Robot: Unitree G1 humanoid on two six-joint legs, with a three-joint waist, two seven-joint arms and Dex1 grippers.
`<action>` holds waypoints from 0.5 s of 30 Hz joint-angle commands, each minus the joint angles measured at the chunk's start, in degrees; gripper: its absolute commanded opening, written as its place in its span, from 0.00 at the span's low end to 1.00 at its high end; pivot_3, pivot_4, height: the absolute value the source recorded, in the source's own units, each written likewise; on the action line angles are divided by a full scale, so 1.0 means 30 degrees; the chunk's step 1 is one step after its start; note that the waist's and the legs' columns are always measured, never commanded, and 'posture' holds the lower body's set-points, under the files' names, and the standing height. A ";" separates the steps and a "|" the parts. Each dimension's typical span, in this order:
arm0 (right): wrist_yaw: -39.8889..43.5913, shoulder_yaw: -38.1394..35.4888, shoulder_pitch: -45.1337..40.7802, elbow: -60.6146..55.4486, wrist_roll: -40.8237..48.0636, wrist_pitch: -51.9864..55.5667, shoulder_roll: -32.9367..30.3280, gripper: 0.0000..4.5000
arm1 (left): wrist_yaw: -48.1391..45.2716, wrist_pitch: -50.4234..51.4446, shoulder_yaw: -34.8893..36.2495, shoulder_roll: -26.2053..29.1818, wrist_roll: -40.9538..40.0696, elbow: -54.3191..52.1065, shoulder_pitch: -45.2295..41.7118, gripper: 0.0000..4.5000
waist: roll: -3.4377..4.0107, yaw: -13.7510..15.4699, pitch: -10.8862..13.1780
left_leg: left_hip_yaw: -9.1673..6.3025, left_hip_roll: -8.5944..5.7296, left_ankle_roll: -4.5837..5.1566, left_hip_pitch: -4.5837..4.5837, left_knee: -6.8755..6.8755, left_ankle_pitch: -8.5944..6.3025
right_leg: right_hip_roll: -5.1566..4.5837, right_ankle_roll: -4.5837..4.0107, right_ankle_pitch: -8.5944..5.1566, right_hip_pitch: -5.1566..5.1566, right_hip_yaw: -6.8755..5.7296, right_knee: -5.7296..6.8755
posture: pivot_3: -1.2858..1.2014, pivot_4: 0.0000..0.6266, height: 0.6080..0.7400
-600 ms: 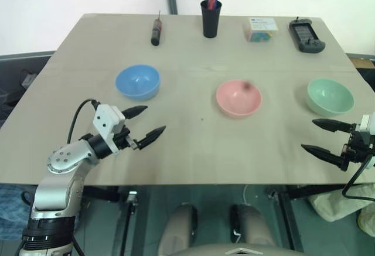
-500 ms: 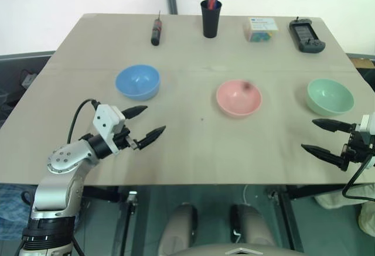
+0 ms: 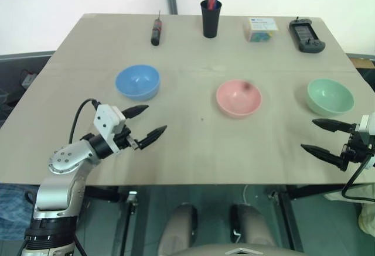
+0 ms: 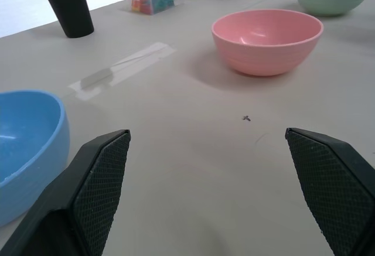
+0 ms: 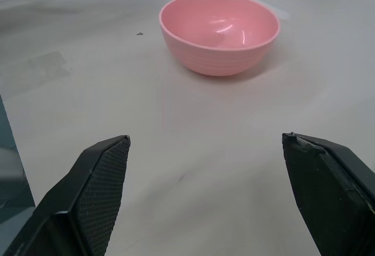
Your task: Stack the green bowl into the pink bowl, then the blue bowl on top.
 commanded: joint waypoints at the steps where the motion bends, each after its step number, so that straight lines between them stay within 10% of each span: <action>1: -0.0039 -0.0200 -0.0157 -0.0528 0.0157 -0.0309 -0.0137 0.98 | -0.0216 -0.0379 0.0371 -0.0005 -0.0400 -0.0228 -0.0181 1.00 | 0.0000 0.0000 0.0000 | 0.0001 0.0000 0.0000 0.0000 0.0000 0.0000 | 0.0000 0.0000 0.0000 0.0000 0.0001 0.0000 | 0.52 0.24 1.00; 15: -0.2144 0.4054 -0.4884 -0.2755 -0.2058 0.1561 -0.1111 0.98 | -0.0810 -0.1303 0.1466 -0.1102 -0.2763 -0.0481 -0.0600 1.00 | 0.0005 -0.0060 -0.0004 | 0.0009 0.0004 0.0000 0.0010 0.0005 0.0000 | 0.0005 0.0000 0.0000 -0.0002 0.0006 0.0004 | 0.52 0.24 1.00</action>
